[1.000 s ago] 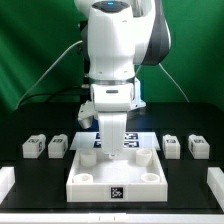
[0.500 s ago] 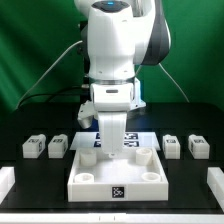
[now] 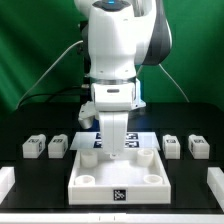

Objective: Assemble one leg

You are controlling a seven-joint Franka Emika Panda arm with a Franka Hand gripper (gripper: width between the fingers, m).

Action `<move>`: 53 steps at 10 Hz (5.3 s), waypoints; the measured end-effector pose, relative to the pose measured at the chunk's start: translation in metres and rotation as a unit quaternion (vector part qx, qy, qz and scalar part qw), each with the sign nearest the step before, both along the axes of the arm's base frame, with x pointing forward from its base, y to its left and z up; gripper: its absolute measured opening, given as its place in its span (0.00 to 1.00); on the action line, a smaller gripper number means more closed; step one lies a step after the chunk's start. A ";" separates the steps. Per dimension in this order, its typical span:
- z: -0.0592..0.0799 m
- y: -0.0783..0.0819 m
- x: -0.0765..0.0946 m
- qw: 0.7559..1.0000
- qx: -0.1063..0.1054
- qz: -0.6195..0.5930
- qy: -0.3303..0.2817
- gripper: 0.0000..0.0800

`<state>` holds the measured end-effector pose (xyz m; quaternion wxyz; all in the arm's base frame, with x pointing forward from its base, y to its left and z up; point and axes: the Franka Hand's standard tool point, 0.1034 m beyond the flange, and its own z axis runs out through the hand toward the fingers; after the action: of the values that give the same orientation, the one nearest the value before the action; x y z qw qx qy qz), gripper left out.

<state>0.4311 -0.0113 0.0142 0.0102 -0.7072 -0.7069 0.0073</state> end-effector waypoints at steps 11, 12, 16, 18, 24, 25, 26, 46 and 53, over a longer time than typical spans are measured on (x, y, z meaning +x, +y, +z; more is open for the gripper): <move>-0.002 0.069 0.065 1.000 0.016 -0.019 0.006 0.07; -0.001 0.073 0.065 0.999 0.012 -0.027 0.016 0.07; -0.001 0.071 0.064 0.999 0.009 -0.028 0.020 0.28; -0.001 0.071 0.064 0.999 0.009 -0.028 0.020 0.46; -0.001 0.070 0.064 0.999 0.009 -0.029 0.020 0.81; -0.001 0.070 0.064 0.999 0.009 -0.029 0.020 0.81; -0.001 0.070 0.064 0.999 0.009 -0.029 0.020 0.81; 0.036 0.153 0.027 0.732 -0.002 -0.679 0.046 0.81; 0.034 0.174 -0.010 0.689 -0.166 -0.677 0.197 0.81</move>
Offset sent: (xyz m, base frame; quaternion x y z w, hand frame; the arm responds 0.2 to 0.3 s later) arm 0.0433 0.0428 0.0076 -0.0084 0.0141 -0.0218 0.9996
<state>0.4216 0.1630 0.0484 0.0339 -0.9666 -0.0049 0.2542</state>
